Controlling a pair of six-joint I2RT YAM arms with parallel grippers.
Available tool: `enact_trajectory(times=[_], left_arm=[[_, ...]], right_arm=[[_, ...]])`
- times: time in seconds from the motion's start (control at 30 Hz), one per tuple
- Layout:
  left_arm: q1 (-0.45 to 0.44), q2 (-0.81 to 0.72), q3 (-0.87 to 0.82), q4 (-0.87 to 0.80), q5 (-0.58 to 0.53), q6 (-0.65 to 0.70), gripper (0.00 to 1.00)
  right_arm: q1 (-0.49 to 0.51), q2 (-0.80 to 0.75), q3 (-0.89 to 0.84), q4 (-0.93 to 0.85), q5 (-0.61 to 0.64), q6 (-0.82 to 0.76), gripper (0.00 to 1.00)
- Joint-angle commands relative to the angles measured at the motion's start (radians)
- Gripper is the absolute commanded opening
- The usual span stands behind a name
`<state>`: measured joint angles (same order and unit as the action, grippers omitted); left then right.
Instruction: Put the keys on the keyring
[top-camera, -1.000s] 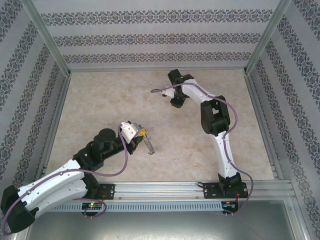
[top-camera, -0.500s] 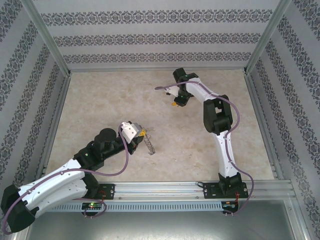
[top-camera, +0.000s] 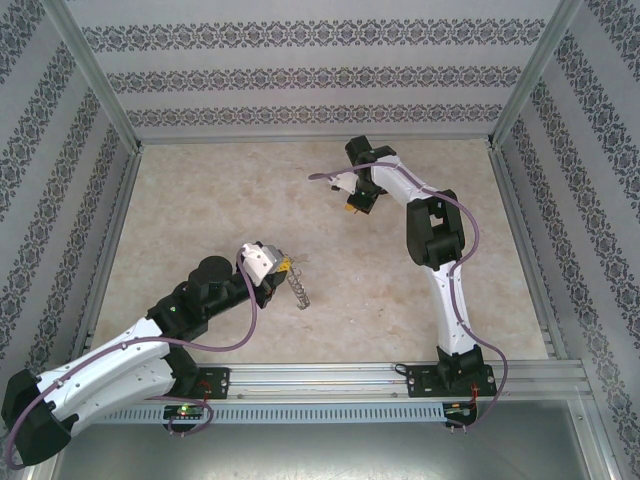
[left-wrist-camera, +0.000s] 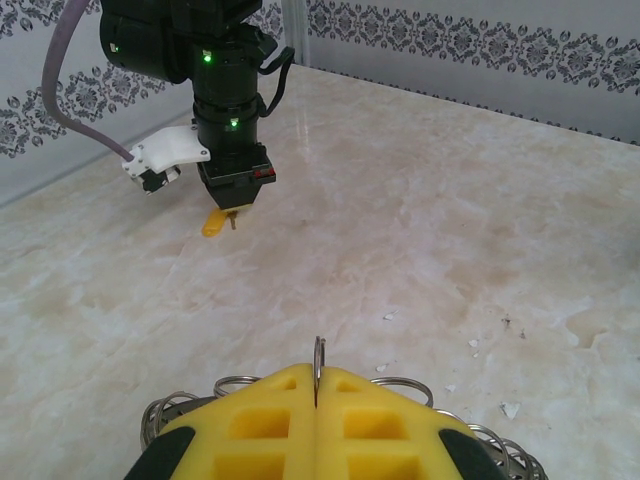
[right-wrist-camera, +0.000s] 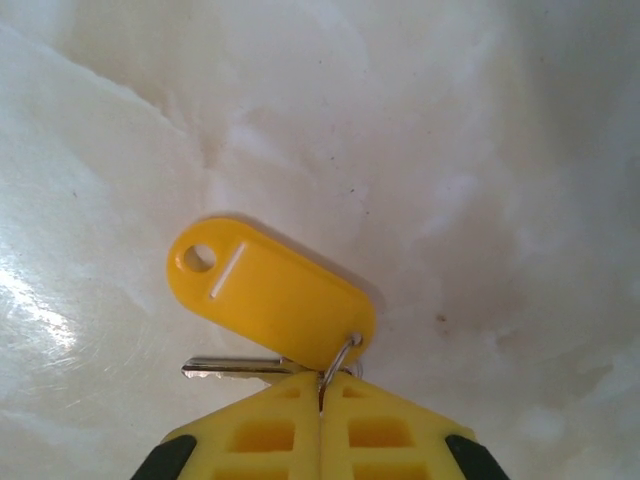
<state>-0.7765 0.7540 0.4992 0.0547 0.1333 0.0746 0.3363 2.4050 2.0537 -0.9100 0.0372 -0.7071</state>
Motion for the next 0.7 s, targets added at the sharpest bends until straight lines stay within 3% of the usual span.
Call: enact_trajectory(times=[0.0, 0.43, 0.67], left_arm=[[0.014, -0.006, -0.001, 0.053, 0.002, 0.016, 0.0], [0.014, -0.012, 0.001, 0.047, -0.003, 0.016, 0.0], [0.014, -0.01, 0.002, 0.049, 0.0, 0.016, 0.0]], right_arm=[[0.003, 0.038, 0.016, -0.042, 0.002, 0.0, 0.01], [0.004, 0.008, 0.007, -0.058, -0.042, 0.003, 0.0], [0.001, -0.095, -0.027, -0.05, -0.172, 0.082, 0.0]])
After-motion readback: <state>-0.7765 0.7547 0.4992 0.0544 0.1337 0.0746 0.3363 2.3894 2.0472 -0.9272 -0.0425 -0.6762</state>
